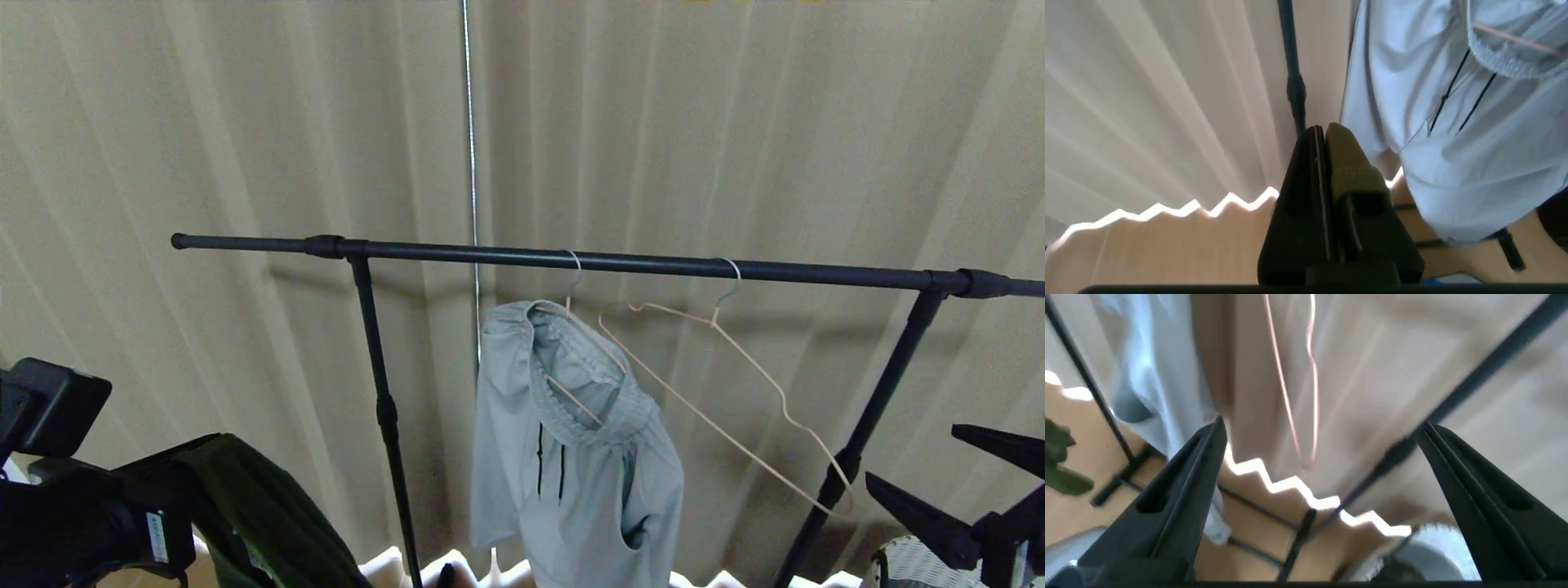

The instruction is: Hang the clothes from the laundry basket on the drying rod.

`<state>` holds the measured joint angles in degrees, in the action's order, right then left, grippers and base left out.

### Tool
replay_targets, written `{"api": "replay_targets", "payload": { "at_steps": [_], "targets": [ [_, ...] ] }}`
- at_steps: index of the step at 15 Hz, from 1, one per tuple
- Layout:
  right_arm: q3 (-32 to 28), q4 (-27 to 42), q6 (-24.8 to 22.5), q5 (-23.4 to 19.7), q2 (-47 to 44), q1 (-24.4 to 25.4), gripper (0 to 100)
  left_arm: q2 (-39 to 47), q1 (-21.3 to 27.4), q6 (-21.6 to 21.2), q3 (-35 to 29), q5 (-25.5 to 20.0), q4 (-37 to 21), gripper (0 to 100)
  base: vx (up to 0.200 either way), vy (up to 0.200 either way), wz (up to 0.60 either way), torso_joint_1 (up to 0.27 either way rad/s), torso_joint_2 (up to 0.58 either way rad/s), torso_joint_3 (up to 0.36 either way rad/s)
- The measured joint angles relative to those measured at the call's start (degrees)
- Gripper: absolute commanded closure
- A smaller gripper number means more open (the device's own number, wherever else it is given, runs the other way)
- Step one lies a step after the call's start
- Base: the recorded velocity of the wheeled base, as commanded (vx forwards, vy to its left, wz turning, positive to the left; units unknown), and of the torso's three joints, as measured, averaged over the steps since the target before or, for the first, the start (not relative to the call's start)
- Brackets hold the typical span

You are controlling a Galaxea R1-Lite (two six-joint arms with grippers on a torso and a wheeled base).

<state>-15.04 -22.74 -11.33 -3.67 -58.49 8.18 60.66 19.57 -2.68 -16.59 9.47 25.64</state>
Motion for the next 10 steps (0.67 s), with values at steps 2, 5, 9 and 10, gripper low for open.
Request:
{"api": "replay_targets", "payload": {
  "at_steps": [2, 5, 9, 10],
  "targets": [
    [-4.1, 0.1, 0.0, -0.3, -5.0, -0.7, 0, -1.5, 0.1, 0.0, -0.4, -0.1, 0.0, 100, 0.000, 0.000, 0.00, 0.000, 0.00, 0.000],
    [-10.7, 0.2, 0.0, -0.5, -15.5, -1.4, 0, -3.4, 0.1, -0.4, -0.6, 0.0, 0.0, 100, 0.000, 0.000, 0.00, 0.000, 0.00, 0.000],
    [-17.6, 0.6, -0.1, -0.6, -27.4, -2.0, 0, -4.8, 0.1, -1.5, -0.5, -0.1, -0.1, 100, 0.000, 0.000, 0.00, 0.000, 0.00, 0.000],
    [-19.1, 2.0, -0.2, -0.6, -29.4, -2.1, 0, -5.0, 0.1, -1.6, -0.4, -0.1, 0.0, 100, 0.000, 0.000, 0.00, 0.000, 0.00, 0.000]
  ]
}}
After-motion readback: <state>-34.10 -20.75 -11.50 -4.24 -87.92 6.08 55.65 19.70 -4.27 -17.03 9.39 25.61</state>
